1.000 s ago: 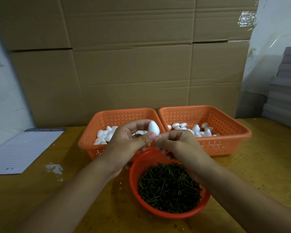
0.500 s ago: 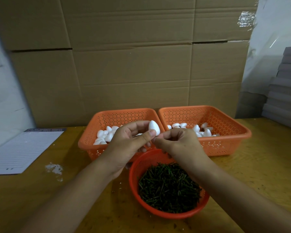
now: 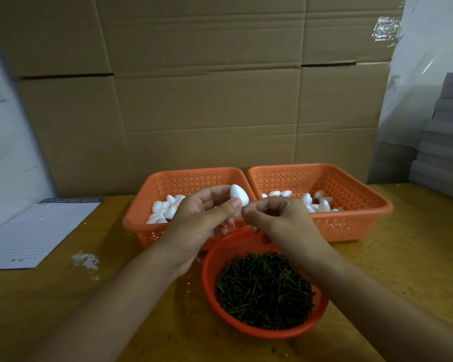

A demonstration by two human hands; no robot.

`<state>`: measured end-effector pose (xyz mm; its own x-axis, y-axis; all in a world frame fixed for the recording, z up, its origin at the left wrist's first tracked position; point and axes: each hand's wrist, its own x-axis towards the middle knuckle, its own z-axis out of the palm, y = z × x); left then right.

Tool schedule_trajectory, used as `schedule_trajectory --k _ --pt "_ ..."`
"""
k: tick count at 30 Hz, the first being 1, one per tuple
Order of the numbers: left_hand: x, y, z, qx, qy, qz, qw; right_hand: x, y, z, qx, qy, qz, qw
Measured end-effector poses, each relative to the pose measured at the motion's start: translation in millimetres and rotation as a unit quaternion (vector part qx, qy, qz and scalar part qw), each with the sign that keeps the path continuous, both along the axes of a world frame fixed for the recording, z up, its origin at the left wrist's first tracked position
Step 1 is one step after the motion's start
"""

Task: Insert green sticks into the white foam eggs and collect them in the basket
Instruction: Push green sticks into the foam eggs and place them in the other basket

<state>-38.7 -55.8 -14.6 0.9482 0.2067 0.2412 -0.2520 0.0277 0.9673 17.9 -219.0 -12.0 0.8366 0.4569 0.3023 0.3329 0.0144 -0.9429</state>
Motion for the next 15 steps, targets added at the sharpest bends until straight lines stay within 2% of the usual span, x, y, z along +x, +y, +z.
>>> schedule_trajectory --k 3,6,9,12,15 --pt "1.0 4.2 5.5 -0.02 0.006 0.013 1.0 10.6 -5.4 4.2 -0.054 -0.045 -0.028 0.997" --pt "2.6 21.0 15.0 -0.011 -0.016 0.079 0.997 34.7 -22.1 11.0 -0.131 -0.167 -0.154 0.965" --pt "4.2 42.6 20.2 0.067 -0.024 0.175 0.982 55.3 -44.0 16.7 -0.189 -0.235 -0.246 0.921" --pt "6.6 62.9 18.0 0.174 -0.009 0.234 0.956 76.8 -58.0 13.9 -0.251 -0.227 -0.312 0.888" --pt "9.1 78.6 14.2 0.277 0.028 0.249 0.927 85.8 -61.5 12.4 -0.254 -0.208 -0.34 0.881"
